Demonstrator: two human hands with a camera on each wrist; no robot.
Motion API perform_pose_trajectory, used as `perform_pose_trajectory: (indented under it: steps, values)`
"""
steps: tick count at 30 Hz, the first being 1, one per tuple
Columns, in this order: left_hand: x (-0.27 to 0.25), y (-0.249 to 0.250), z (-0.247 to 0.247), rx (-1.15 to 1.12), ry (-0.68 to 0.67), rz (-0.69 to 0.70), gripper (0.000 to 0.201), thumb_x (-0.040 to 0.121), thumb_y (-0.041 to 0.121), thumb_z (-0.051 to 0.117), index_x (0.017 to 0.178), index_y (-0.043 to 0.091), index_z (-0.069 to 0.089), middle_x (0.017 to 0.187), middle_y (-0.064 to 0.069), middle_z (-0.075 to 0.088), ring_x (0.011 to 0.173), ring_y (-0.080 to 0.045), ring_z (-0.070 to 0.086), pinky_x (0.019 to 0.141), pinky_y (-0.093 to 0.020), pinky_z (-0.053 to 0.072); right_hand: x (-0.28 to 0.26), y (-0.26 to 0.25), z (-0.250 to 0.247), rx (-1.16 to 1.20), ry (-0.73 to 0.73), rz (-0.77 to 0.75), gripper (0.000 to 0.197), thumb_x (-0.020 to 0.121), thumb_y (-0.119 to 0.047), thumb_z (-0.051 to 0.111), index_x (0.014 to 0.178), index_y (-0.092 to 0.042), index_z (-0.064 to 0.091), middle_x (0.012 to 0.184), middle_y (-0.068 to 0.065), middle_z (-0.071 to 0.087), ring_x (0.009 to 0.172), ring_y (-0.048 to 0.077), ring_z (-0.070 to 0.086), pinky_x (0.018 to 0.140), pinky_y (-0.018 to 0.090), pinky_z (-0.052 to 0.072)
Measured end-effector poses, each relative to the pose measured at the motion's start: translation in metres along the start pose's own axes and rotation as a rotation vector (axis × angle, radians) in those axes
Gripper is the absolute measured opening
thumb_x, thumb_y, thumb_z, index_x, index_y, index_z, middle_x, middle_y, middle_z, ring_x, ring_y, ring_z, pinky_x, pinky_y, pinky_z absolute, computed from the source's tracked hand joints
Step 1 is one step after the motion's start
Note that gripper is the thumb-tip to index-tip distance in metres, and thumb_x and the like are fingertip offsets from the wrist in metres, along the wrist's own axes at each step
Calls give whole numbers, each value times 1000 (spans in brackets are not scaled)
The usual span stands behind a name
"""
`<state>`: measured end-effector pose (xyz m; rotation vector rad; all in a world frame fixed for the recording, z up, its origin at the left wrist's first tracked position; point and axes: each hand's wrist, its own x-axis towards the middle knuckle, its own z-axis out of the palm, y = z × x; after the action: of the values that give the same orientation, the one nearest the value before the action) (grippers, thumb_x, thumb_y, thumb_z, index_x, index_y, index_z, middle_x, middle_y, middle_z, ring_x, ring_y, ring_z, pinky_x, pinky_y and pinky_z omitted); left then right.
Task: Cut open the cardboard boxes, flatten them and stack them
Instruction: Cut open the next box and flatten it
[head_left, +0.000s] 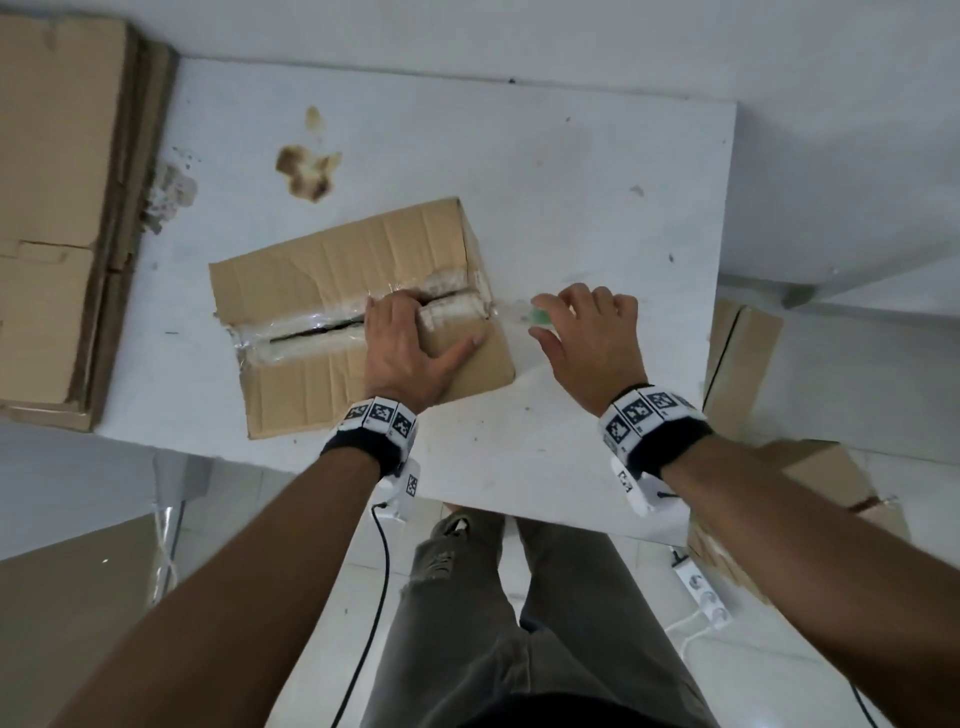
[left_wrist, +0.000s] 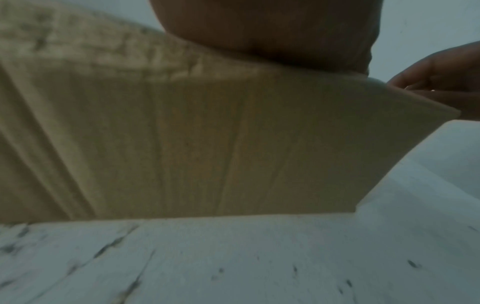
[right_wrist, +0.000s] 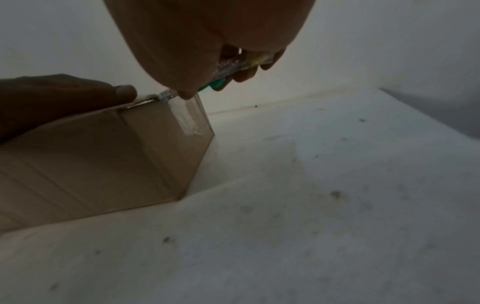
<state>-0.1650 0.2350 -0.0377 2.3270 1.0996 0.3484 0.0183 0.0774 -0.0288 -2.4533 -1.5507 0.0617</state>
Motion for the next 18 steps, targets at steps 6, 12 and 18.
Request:
perform_pose_trajectory:
  steps: [6, 12, 18]
  values:
    - [8, 5, 0, -24, 34, -19, 74, 77, 72, 69, 110, 7, 57, 114, -7, 60, 111, -24, 49, 113, -59, 34, 3, -21, 22, 6, 79, 149, 29, 100, -39, 48, 120, -21, 59, 104, 5, 60, 85, 31, 54, 81, 44, 37]
    - [12, 3, 3, -31, 74, -53, 75, 75, 74, 72, 109, 8, 59, 114, -5, 59, 110, -25, 52, 101, -43, 45, -1, -23, 17, 81, 140, 179, 29, 100, -37, 52, 121, -20, 63, 106, 6, 61, 90, 31, 54, 86, 43, 31]
    - [3, 4, 6, -20, 40, 20, 75, 77, 72, 72, 114, 9, 60, 119, -6, 59, 117, -25, 52, 107, -40, 42, 25, -25, 4, 110, 147, 116, 28, 97, -33, 53, 119, -19, 64, 106, 9, 61, 91, 33, 56, 84, 44, 33]
